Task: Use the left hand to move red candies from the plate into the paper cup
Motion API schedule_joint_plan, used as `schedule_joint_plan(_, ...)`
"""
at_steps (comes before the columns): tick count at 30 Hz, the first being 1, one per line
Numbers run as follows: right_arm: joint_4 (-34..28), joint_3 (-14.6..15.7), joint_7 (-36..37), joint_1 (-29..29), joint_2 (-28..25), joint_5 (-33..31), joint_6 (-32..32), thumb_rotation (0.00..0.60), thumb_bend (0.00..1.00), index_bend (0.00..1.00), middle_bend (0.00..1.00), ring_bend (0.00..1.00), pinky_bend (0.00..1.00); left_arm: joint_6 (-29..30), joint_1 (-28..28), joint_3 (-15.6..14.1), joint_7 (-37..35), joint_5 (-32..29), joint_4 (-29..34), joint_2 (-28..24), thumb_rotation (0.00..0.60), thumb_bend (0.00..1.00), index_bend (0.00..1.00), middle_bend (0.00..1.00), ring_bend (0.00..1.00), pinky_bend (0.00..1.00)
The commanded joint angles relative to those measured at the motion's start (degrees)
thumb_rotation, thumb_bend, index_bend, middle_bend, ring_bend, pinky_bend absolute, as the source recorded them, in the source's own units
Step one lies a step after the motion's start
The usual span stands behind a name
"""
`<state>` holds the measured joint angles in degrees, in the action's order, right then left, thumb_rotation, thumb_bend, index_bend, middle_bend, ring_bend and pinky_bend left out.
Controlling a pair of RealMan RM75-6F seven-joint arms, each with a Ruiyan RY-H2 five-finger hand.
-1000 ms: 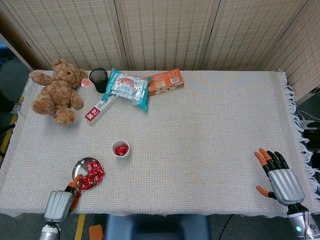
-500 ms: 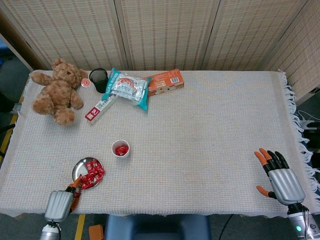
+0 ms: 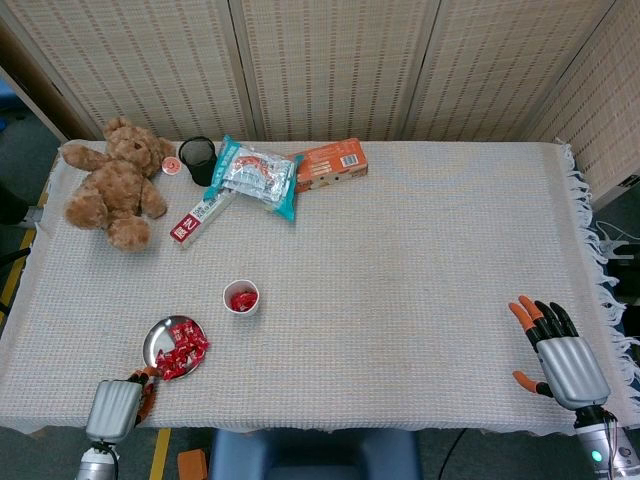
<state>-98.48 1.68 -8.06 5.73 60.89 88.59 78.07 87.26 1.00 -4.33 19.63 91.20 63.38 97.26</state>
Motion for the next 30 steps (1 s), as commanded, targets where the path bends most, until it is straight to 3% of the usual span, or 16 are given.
schedule_joint_plan(1,0.0,-0.1,-0.1,0.0,0.0,-0.2,-0.1,0.600,0.08,0.00,0.00,0.00,0.00,0.3,0.2,0.2,0.0,0.2,0.0,-0.2,0.600,0.37,0.41,0.60,0.84,1.00)
schedule_joint_plan(12,0.1,-0.5,-0.7,0.3,0.4,-1.4,-0.7,0.600,0.08,0.00,0.00,0.00,0.00,0.9,1.4,1.5,0.8,1.0,2.5,-2.6,0.600,0.38,0.43,0.63,0.84,1.00)
schedule_joint_plan(17,0.2,-0.6,-0.9,0.5,0.5,-1.9,-1.1,0.600,0.08,0.00,0.00,0.00,0.00,2.3,3.0,3.0,2.7,2.6,6.4,-4.8,0.600,0.38,0.43,0.63,0.84,1.00)
schedule_joint_plan(23,0.3,-1.0,-1.1,0.6,0.7,-2.7,-1.3,0.600,0.08,0.00,0.00,0.00,0.00,0.1,7.7,6.5,5.8,3.9,13.3,-7.5,0.600,0.38,0.44,0.63,0.84,1.00)
schedule_joint_plan(30,0.5,-1.5,-1.4,0.7,0.8,-3.9,-1.5,0.600,0.08,0.00,0.00,0.00,0.00,-8.0,15.9,11.8,11.1,3.0,19.5,-7.6,0.600,0.38,0.44,0.63,0.84,1.00)
